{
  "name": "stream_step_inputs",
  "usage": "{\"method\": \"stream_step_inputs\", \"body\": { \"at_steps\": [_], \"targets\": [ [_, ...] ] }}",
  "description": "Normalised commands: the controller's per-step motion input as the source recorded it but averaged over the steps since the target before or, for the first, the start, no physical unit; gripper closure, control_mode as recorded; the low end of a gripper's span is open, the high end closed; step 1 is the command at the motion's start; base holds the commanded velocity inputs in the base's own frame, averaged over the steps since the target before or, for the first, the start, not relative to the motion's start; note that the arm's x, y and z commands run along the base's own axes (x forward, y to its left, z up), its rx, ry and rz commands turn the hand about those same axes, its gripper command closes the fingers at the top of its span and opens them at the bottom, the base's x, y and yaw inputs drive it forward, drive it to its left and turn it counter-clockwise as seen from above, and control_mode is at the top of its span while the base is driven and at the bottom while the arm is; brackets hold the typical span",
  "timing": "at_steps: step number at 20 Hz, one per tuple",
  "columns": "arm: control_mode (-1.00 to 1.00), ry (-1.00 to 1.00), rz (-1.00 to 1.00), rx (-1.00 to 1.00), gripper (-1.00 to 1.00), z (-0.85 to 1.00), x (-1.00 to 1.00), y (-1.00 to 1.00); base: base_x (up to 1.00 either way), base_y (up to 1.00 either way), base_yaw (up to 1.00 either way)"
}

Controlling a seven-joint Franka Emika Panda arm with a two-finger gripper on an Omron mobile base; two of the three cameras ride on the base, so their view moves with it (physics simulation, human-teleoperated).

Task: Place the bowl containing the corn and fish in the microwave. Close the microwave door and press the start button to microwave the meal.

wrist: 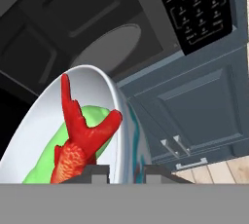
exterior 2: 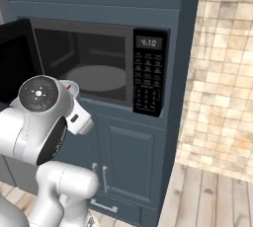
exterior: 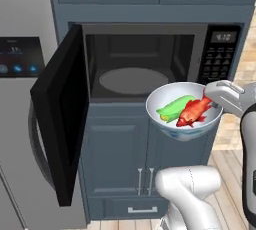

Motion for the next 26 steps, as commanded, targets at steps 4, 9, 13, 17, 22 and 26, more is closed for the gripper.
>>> {"method": "stream_step_inputs", "body": {
  "at_steps": [4, 9, 13, 17, 22, 26],
  "targets": [
    [1.0, 0.0, 0.0, 0.0, 1.0, 0.0, 0.0, 0.0, 0.09, 0.25, 0.0],
    [1.0, 0.0, 0.0, 0.0, 1.0, 0.0, 0.0, 0.0, 0.08, 0.49, 0.0],
    [1.0, 0.0, 0.0, 0.0, 1.0, 0.0, 0.0, 0.0, 0.04, 0.35, 0.0],
    [1.0, 0.0, 0.0, 0.0, 1.0, 0.0, 0.0, 0.0, 0.0, 0.0, -0.09],
    [1.0, 0.0, 0.0, 0.0, 1.0, 0.0, 0.0, 0.0, 0.0, 0.0, -0.19],
    [1.0, 0.0, 0.0, 0.0, 1.0, 0.0, 0.0, 0.0, 0.0, 0.03, -0.2]
  ]
}}
